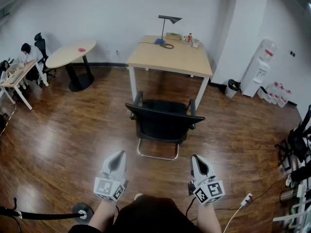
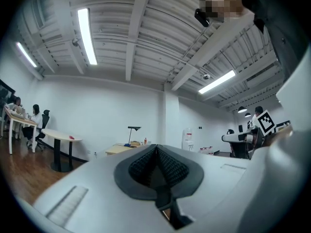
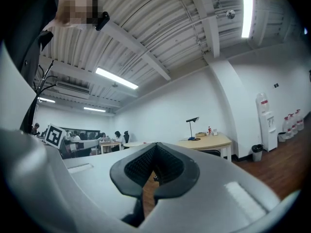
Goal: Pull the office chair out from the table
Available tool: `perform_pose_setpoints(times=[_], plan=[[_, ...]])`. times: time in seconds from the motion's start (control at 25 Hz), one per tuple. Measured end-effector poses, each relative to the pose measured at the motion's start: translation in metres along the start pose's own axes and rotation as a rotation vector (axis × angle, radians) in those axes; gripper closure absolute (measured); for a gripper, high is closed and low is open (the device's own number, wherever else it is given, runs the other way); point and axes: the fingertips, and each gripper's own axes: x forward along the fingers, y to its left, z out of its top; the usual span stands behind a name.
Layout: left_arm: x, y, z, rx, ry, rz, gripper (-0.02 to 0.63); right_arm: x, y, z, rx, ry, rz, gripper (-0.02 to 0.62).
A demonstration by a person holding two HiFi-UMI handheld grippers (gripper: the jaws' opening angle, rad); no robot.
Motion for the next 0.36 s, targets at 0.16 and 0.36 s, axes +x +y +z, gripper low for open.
perform_pose_setpoints(times=[0.16, 0.36], plan=[[0.0, 0.001, -0.004, 0.005, 0.014, -0.009, 0.603, -0.006, -0.016, -0.001, 0.01, -0.001, -0.042, 0.584], [-0.008, 0.013, -0.011, 0.008, 0.026, 0.003, 0.603, -0.009, -0.023, -0.006, 0.007, 0.013, -0.073, 0.584]])
